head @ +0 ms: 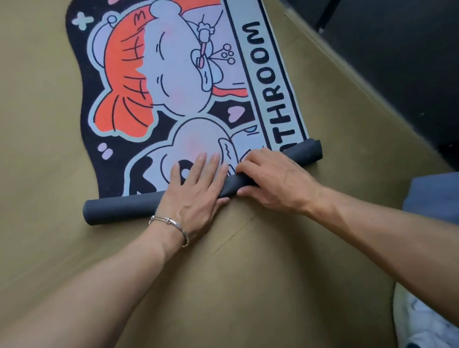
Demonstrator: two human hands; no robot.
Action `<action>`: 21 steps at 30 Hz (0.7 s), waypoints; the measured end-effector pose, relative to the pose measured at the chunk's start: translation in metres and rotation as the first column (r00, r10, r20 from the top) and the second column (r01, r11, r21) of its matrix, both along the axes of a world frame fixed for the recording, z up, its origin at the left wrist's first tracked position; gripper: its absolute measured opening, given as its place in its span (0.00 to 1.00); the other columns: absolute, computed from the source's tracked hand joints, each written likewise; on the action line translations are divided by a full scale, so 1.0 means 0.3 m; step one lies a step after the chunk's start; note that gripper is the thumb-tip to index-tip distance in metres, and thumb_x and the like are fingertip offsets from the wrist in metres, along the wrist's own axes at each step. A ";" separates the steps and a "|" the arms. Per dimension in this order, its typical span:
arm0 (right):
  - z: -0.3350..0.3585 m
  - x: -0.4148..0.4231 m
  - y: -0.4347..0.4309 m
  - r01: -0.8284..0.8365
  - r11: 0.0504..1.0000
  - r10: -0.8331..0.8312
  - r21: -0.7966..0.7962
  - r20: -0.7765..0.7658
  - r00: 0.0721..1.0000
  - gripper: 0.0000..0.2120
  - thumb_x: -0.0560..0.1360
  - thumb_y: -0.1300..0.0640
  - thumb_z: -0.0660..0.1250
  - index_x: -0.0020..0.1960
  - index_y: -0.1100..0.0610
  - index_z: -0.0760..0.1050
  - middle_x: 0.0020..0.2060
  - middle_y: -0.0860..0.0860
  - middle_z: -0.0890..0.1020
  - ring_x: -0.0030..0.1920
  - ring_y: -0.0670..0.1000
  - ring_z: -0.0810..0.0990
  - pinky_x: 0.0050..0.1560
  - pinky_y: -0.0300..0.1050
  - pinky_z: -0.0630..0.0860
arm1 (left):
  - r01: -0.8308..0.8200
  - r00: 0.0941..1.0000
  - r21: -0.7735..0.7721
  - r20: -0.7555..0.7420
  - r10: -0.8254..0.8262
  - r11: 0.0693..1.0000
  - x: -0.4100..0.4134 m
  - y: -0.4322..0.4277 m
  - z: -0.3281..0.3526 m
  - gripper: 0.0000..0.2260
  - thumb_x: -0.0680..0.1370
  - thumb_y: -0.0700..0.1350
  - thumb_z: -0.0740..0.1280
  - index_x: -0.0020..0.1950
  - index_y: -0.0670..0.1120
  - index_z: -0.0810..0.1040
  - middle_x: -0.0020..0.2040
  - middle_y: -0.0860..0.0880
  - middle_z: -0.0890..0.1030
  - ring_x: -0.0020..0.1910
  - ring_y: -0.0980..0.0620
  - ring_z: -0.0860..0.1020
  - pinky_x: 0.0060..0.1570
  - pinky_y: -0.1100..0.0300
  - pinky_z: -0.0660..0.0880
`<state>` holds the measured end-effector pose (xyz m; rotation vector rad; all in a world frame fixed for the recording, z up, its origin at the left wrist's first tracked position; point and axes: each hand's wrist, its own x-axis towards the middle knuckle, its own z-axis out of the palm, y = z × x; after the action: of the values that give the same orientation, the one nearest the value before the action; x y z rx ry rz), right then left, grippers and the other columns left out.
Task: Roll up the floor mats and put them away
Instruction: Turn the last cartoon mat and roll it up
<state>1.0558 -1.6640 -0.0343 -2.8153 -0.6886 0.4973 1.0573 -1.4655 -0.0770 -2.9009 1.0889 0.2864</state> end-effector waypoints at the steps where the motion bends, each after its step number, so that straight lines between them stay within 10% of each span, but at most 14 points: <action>1: -0.002 -0.023 0.002 -0.012 1.000 0.012 -0.010 0.003 1.000 0.18 0.77 0.45 0.64 0.59 0.57 0.74 0.53 0.54 0.76 0.51 0.54 0.73 0.55 0.49 0.70 | -0.027 1.000 0.003 0.000 0.027 1.000 -0.035 -0.006 -0.001 0.27 0.77 0.56 0.51 0.70 0.40 0.66 0.68 0.39 0.72 0.65 0.38 0.73 0.51 0.32 0.70; 11: -0.042 -0.261 -0.012 -0.006 1.000 0.005 0.006 0.156 0.988 0.18 0.77 0.47 0.55 0.52 0.58 0.78 0.45 0.53 0.78 0.45 0.54 0.76 0.54 0.50 0.73 | -0.143 0.989 0.005 -0.035 0.143 0.990 -0.265 -0.031 0.002 0.27 0.76 0.58 0.50 0.71 0.45 0.61 0.69 0.42 0.72 0.65 0.40 0.73 0.52 0.29 0.67; 21: -0.061 -0.165 0.033 0.106 0.993 -0.098 -0.054 0.136 0.986 0.22 0.78 0.49 0.52 0.62 0.58 0.76 0.62 0.59 0.77 0.64 0.59 0.74 0.66 0.58 0.67 | -0.329 0.944 -0.017 -0.007 0.329 0.944 -0.147 -0.009 0.015 0.33 0.76 0.67 0.37 0.73 0.50 0.58 0.70 0.41 0.70 0.69 0.41 0.68 0.61 0.30 0.57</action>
<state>1.0063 -1.6542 -0.0527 -2.9435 -0.5587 0.3206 1.0131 -1.4681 -0.0724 -3.0890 0.6020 0.2910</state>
